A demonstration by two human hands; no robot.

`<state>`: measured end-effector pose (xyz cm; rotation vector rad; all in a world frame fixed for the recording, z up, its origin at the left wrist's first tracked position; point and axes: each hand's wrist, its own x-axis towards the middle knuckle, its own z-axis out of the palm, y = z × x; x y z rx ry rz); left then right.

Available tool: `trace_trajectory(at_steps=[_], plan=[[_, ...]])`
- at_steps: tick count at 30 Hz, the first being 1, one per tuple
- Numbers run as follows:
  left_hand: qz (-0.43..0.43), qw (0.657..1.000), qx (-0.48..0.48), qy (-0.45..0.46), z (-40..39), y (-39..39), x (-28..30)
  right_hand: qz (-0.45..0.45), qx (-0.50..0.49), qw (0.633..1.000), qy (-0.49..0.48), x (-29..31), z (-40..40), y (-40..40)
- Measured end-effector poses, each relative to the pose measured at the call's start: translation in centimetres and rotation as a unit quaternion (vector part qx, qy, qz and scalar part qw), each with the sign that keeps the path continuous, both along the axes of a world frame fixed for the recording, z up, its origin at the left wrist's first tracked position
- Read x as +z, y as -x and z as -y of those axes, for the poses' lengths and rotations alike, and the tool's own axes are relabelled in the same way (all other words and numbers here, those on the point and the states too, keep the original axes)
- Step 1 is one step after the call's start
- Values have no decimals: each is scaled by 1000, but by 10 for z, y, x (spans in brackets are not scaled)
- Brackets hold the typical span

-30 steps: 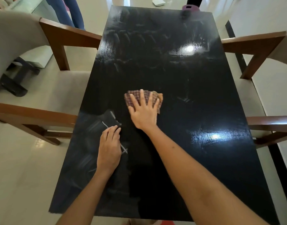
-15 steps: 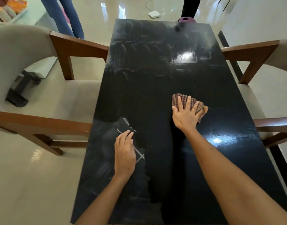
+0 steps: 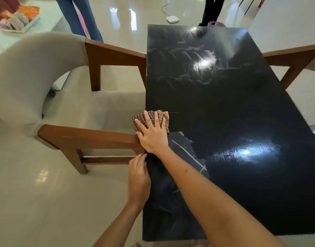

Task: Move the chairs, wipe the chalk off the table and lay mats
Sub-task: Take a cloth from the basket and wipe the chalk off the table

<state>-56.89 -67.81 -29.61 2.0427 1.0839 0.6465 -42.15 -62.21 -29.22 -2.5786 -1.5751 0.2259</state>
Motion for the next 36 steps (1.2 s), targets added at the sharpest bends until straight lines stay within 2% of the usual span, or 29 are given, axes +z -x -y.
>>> trace_trajectory(at_steps=[6, 11, 14, 17, 23, 27, 30, 36], plan=[[-17, 999, -27, 17, -3, 5, 2, -11, -123, 992, 6, -2, 53, -22], [-20, 999, -18, 37, -2, 5, 4, -9, -248, 968, 37, -4, 130, -64], [-21, 999, -11, 40, 0, 5, 7, -29, -289, 956, 36, -4, 133, -55], [-12, 998, 1, 57, -2, 7, 9, -31, -249, 967, 31, -1, 111, -31], [5, 996, 33, 88, -3, 15, 10, -20, -82, 996, 4, 0, 82, 56], [-35, 994, 83, 66, -1, 25, 6, -12, -23, 1000, -1, -2, 96, 73], [-62, 995, 66, 32, -4, 32, 7, -17, -44, 999, -3, 0, 111, 65], [-68, 997, 11, 34, -7, 37, 14, -8, -187, 982, 38, 1, 172, 24]])
